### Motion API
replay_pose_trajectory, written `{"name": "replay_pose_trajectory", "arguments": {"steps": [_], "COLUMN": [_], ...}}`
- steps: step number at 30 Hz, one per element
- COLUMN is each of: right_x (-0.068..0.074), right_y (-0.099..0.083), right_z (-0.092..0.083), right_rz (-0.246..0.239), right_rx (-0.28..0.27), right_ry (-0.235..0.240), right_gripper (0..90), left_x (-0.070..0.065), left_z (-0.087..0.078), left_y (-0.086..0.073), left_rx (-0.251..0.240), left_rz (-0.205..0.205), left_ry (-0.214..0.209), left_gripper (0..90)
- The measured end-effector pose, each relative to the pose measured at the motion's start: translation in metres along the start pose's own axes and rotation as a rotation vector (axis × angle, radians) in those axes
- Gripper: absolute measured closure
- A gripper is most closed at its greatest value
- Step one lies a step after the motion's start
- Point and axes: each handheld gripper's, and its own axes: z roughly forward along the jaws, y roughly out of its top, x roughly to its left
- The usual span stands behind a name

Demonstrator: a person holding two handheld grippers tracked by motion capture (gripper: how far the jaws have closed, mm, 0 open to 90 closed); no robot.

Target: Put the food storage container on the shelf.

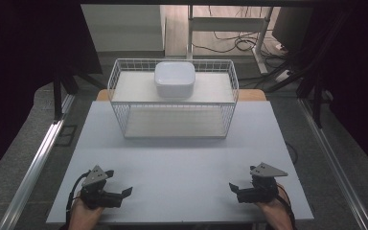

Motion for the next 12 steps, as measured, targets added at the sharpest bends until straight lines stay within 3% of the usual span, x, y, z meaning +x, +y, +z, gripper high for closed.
{"name": "replay_pose_trajectory", "arguments": {"steps": [7, 12], "right_x": [0.0, -0.0001], "right_y": [-0.0037, -0.0038], "right_z": [0.0039, 0.0048], "right_rz": [0.007, 0.005], "right_rx": [0.045, 0.048], "right_ry": [0.007, 0.001], "right_gripper": [0.0, 0.0], "left_x": [0.0006, 0.0006], "left_z": [0.0049, 0.005], "left_y": [-0.0044, -0.0036], "left_rx": [0.072, 0.069], "left_rz": [-0.013, -0.007], "left_ry": [0.006, 0.01], "left_gripper": [1.8, 1.8]}}
